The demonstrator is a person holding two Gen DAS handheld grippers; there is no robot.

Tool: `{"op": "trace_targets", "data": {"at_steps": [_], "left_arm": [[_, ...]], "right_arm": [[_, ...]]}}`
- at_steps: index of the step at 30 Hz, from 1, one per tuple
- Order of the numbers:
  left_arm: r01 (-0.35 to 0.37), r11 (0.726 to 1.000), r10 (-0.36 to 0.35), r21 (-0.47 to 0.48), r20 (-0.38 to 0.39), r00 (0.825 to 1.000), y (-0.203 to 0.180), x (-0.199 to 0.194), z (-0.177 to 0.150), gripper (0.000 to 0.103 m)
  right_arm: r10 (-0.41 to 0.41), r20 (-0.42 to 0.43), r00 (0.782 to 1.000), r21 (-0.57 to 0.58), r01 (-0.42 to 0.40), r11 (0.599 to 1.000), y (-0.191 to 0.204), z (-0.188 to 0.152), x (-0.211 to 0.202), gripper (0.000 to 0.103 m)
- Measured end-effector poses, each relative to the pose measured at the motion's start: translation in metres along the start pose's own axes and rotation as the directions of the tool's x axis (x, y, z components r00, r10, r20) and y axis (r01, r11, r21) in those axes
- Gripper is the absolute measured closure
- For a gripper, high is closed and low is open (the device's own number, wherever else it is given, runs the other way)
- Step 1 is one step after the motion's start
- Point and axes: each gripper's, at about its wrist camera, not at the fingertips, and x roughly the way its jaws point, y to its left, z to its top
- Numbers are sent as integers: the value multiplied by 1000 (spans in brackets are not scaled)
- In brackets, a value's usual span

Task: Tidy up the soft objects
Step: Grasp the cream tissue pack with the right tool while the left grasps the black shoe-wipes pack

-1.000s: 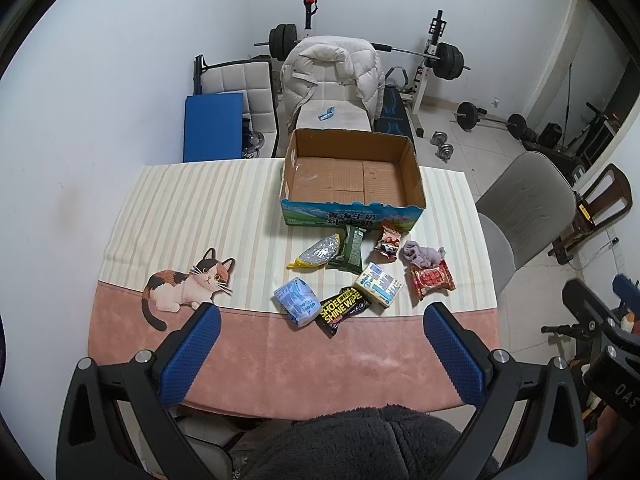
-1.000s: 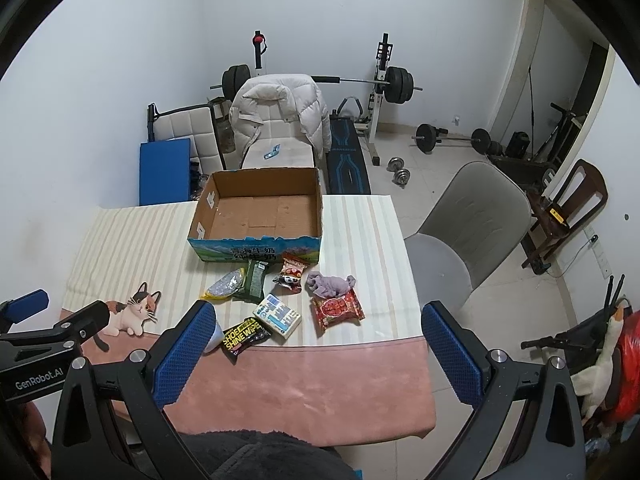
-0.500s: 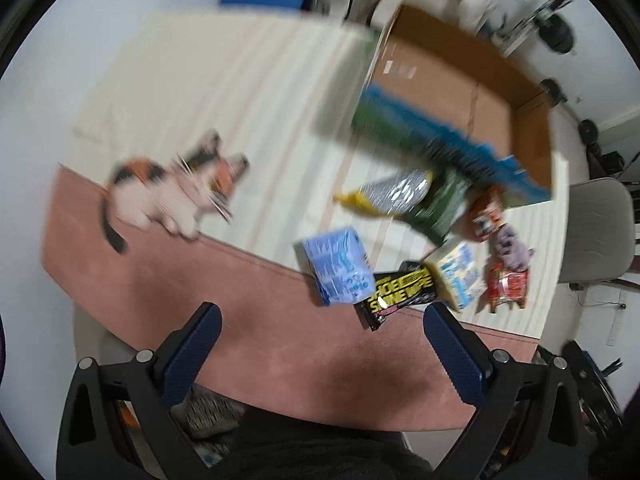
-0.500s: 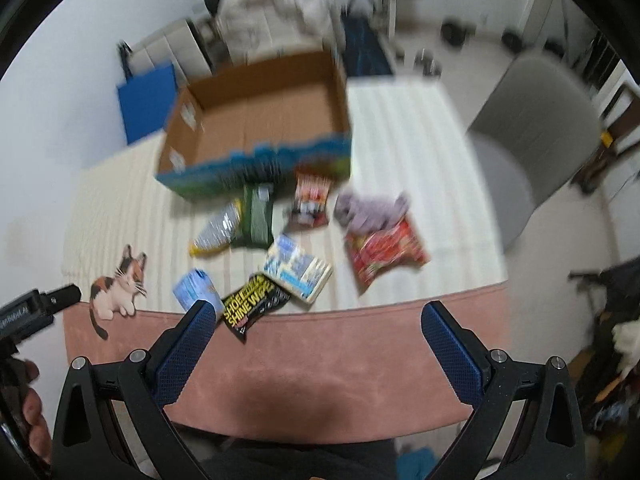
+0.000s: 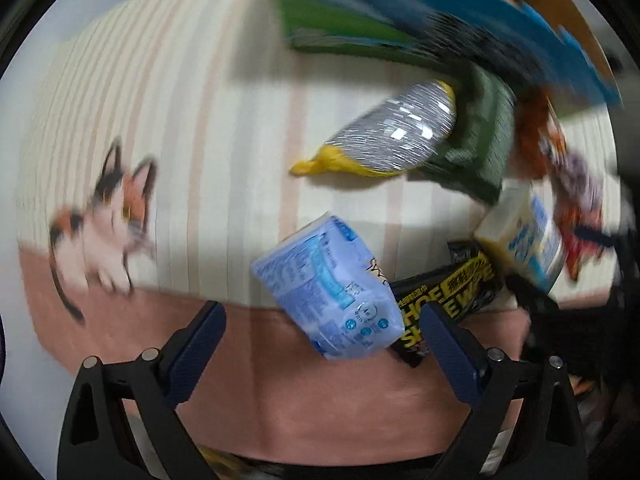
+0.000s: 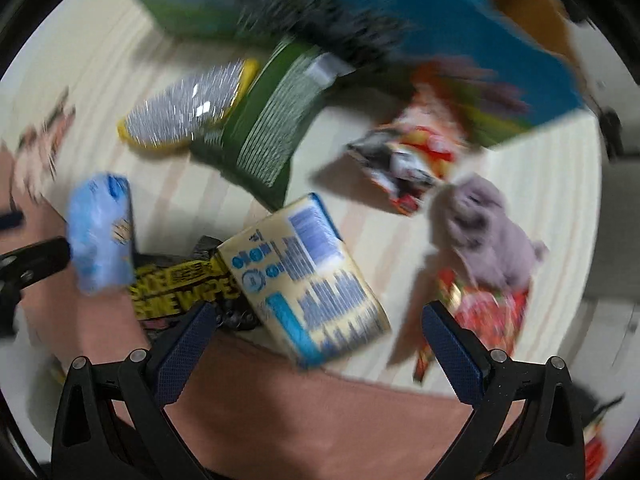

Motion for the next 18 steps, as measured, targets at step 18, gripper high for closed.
{"op": "trace_targets", "data": {"at_steps": [18], "left_arm": [[-136, 799, 189, 586, -30, 982, -142, 57, -25, 14]], "right_arm": [[243, -117, 963, 514, -150, 844, -72, -89, 70, 30]]}}
